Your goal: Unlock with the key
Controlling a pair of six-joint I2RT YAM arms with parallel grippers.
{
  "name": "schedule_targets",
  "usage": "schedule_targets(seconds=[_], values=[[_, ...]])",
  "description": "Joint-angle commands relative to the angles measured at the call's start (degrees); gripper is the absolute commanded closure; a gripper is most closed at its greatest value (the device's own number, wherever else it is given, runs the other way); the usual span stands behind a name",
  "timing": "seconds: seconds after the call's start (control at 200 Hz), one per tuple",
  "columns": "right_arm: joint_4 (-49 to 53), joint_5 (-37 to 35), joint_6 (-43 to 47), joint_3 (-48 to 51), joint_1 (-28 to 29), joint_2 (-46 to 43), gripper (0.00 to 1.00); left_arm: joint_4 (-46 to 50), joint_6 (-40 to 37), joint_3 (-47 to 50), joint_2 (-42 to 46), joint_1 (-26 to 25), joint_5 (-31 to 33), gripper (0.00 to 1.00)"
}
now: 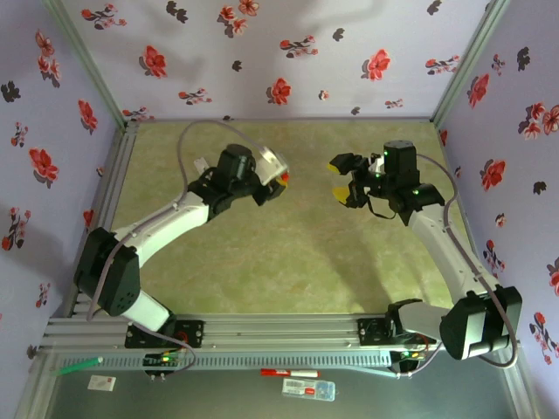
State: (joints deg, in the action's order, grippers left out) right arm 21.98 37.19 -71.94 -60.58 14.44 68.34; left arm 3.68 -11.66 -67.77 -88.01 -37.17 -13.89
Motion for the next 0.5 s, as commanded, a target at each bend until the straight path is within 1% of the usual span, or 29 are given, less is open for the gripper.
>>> schedule_targets(seconds=[0.0,0.115,0.175,0.24,0.29,0.39,0.495], values=[[1.44,-7.5,15.03,-0.01,3.4,-3.65,0.28,-2.89,20.93,-9.23,0.72,1.62,-5.14,1.0],[-7.03,-12.99,20.23,3.72,8.8,-6.18,0.28,1.27,34.69,-17.22,-2.27,2.77,-6.32,1.0],[-11.16,-15.78,22.67,5.27,11.18,-6.5,0.29,4.41,40.2,-21.01,-4.24,3.19,-8.2,1.0],[-16.44,-16.72,23.71,6.79,12.8,-6.13,0.3,6.95,45.07,-24.06,-6.04,3.37,-9.82,1.0],[-18.74,-17.82,25.24,7.08,13.81,-5.51,0.31,8.29,46.84,-25.65,-7.22,3.29,-11.32,1.0],[-20.74,-19.52,27.99,6.0,15.15,-3.6,0.34,11.51,48.16,-27.75,-8.31,3.15,-11.4,1.0],[-22.51,-19.61,29.91,3.94,15.99,-1.17,0.36,12.13,48.81,-27.71,-8.5,3.07,-11.42,1.0]])
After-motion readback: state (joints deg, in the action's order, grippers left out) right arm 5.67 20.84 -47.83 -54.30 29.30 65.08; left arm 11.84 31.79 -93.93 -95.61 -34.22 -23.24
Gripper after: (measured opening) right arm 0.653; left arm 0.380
